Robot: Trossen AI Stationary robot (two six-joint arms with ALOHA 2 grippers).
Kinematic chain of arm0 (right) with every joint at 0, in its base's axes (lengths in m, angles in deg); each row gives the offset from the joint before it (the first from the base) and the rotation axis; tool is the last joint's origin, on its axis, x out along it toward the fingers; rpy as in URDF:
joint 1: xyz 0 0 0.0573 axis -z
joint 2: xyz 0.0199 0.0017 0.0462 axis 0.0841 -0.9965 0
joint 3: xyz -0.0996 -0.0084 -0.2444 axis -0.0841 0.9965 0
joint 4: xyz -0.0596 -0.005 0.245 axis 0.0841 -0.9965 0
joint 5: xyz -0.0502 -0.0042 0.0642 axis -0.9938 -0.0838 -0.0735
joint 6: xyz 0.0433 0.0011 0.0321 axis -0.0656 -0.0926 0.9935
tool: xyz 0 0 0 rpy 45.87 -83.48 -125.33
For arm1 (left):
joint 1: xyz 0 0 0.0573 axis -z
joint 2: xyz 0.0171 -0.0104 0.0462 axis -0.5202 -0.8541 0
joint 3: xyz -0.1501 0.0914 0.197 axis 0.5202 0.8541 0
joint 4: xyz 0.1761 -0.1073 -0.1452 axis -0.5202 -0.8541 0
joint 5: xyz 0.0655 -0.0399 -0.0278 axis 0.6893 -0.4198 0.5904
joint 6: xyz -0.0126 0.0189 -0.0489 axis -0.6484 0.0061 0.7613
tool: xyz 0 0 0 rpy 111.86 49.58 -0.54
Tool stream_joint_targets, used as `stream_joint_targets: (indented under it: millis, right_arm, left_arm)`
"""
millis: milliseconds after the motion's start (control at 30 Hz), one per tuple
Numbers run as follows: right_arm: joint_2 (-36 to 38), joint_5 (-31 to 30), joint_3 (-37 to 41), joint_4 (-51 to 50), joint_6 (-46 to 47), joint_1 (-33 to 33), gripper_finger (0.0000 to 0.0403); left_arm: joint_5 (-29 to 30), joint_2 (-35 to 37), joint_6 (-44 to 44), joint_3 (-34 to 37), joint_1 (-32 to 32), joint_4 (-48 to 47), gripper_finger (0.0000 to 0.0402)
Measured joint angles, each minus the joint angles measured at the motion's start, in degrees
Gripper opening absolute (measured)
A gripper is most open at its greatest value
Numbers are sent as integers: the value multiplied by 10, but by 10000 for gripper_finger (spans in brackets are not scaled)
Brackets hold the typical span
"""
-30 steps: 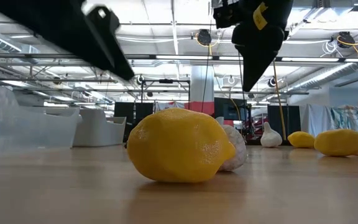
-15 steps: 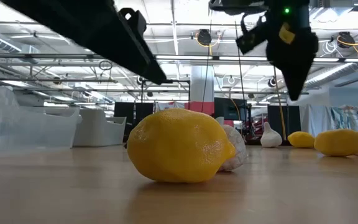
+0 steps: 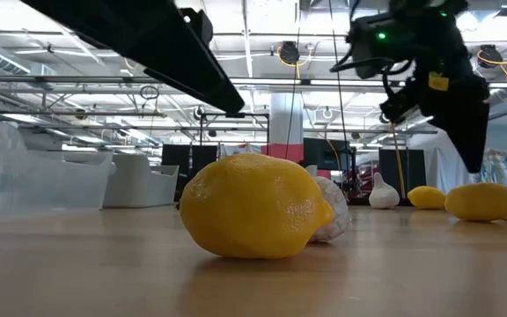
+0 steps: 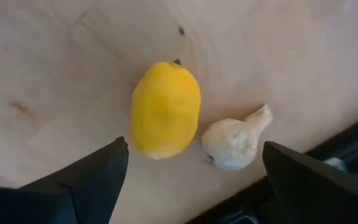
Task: Sort produce into baskets
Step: Put the yellow lemon into the gray bin
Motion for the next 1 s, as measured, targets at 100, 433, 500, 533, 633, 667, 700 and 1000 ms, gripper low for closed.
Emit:
stream_joint_targets:
  millis: [100,433,500,533,633,667,700,1000]
  right_arm:
    - [36,18,47,51,21,4,359]
    - [59,29,142,187,26,3,359]
    - [55,29,144,191,26,3,359]
    - [54,29,145,190,26,3,358]
    - [50,30,145,208,27,3,348]
    - [50,34,145,212,27,3,341]
    - [50,40,145,214,27,3,332]
    - [50,50,145,224,29,3,218]
  left_arm:
    - [0,0,0,0,-5,4,288]
    - [0,0,0,0,-10,19,288]
    - [0,0,0,0,-10,18,288]
    - [0,0,0,0,-10,18,288]
    - [0,0,0,0,-10,17,288]
    - [0,0,0,0,-10,17,288]
    - [0,0,0,0,-10,17,288]
    - [0,0,-1,0,-10,16,288]
